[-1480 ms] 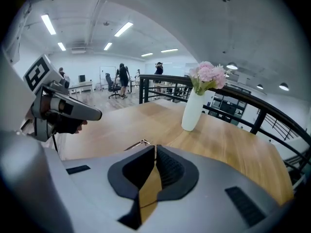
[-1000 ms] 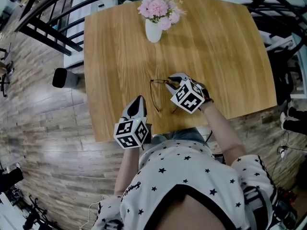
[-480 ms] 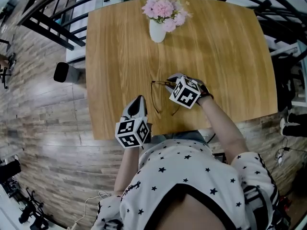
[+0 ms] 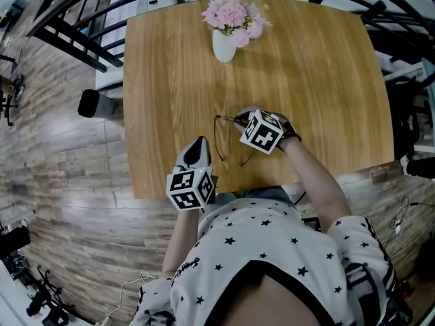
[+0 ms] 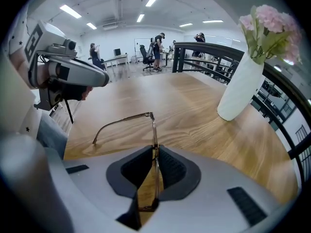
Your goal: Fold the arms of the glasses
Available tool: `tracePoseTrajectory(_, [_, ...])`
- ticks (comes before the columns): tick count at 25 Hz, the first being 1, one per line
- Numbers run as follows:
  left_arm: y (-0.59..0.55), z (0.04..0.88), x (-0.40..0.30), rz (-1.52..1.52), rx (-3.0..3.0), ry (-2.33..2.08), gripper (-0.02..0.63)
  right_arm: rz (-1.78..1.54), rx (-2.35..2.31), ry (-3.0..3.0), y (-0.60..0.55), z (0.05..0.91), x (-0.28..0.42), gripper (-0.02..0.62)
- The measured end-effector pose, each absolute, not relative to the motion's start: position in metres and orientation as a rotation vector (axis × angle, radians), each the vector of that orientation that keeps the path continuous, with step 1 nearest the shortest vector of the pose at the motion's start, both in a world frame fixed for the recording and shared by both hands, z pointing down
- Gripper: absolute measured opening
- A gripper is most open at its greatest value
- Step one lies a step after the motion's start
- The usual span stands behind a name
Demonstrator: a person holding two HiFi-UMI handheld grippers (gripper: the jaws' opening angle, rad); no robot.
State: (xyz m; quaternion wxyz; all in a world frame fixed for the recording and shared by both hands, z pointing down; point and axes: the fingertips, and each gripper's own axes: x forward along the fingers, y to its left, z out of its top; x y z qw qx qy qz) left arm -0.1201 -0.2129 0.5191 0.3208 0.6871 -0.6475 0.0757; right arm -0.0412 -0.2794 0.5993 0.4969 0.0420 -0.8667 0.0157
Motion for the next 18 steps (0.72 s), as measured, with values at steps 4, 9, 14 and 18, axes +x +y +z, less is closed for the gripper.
tracePoseTrajectory(4, [-0.21, 0.518, -0.119, 0.194, 1.815, -1.7, 0.007, 0.038, 0.124, -2.113, -0.278, 0.594, -0.042, 0.04])
tracePoseTrajectory(9, [-0.202, 0.516, -0.121, 0.188, 1.831, -1.698, 0.006, 0.035, 0.178, -2.132, -0.275, 0.584, -0.042, 0.037])
tracePoseTrajectory(14, [-0.189, 0.516, -0.122, 0.185, 1.842, -1.691, 0.007, 0.032, 0.238, -2.148, -0.267, 0.576, -0.041, 0.035])
tracePoseTrajectory(18, [-0.181, 0.514, -0.124, 0.185, 1.859, -1.686, 0.007, 0.035, 0.303, -2.163, -0.261, 0.568, -0.04, 0.035])
